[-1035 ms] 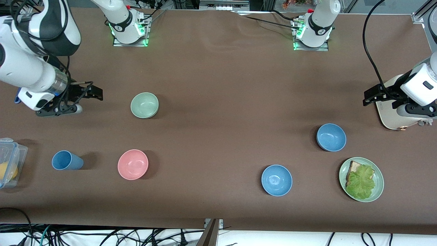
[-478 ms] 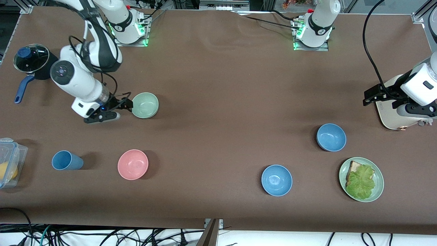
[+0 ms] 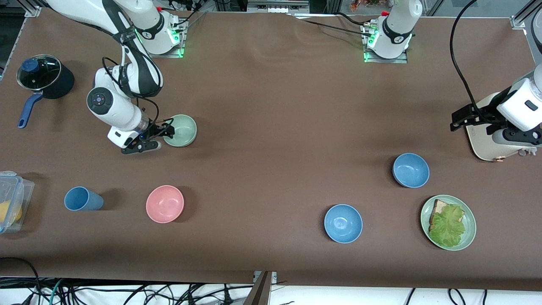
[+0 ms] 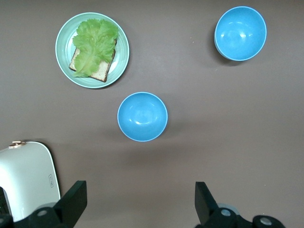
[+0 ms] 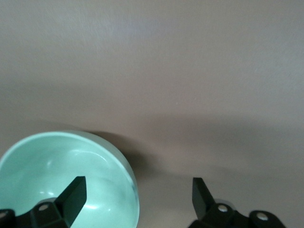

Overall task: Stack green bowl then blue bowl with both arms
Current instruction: 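Reach the right gripper down to the pale green bowl rim, then grasp the green bowl rim and slide it toward the table middle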

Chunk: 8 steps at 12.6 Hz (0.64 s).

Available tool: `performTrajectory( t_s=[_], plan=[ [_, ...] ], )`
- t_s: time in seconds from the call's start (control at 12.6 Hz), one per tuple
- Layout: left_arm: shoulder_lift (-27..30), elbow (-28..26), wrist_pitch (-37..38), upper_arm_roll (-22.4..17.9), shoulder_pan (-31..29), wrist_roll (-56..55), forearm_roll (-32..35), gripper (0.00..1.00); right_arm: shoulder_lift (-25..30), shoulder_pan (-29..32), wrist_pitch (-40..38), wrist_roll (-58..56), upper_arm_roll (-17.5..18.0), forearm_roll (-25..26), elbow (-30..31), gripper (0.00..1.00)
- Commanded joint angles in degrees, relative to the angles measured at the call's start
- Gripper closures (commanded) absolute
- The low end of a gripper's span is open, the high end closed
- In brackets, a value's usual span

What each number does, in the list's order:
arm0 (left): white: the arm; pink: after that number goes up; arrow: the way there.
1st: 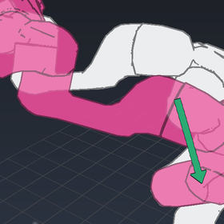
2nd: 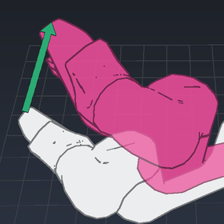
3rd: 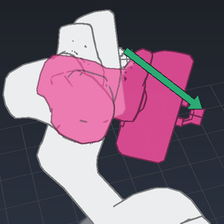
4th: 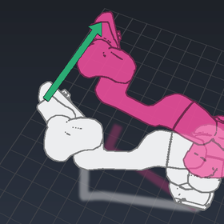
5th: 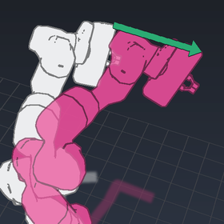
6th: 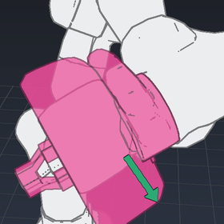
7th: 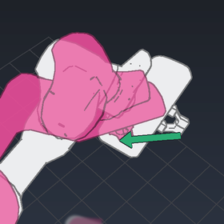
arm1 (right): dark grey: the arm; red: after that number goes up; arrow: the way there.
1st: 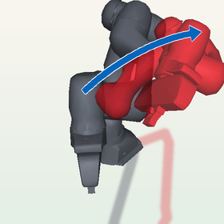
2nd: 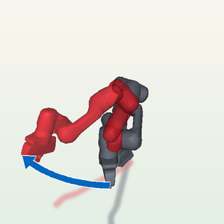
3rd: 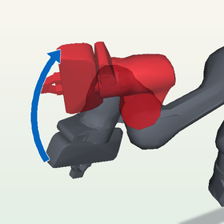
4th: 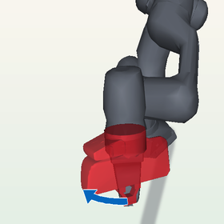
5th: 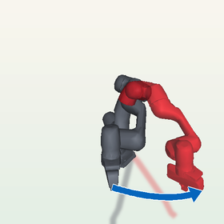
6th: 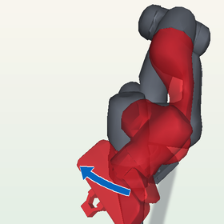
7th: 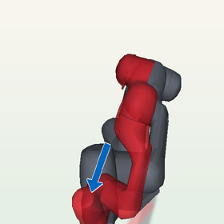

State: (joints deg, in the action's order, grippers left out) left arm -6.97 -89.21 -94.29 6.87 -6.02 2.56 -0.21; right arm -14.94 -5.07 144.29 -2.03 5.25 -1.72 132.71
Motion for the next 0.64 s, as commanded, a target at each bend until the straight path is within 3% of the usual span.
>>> performTrajectory(
  t_s=[0.0, 0.16, 0.48, 0.56],
  plan=[
    [0.2, 1.1, 1.2, 0.3, -0.2, 0.3, 0.8, 0.0, 1.0, 0.0, 3.6, 0.2, 0.5, -1.4, 3.7, 0.07],
    [0.2, 1.0, 1.2, 0.3, -0.2, 0.2, 0.8, 0.0, 0.2, 0.0, 4.1, 0.3, 1.2, -1.4, 3.7, 0.25],
    [0.2, 1.1, 1.2, 0.3, -0.2, 0.2, 0.8, 0.0, 0.0, 0.0, 3.9, 4.0, 3.5, -1.9, 3.6, 0.89],
    [0.2, 1.0, 1.2, 0.3, -0.2, 0.2, 0.8, 0.0, 0.0, 0.0, 3.9, 4.1, 3.5, -1.9, 3.6, 1.0]
  ],
)
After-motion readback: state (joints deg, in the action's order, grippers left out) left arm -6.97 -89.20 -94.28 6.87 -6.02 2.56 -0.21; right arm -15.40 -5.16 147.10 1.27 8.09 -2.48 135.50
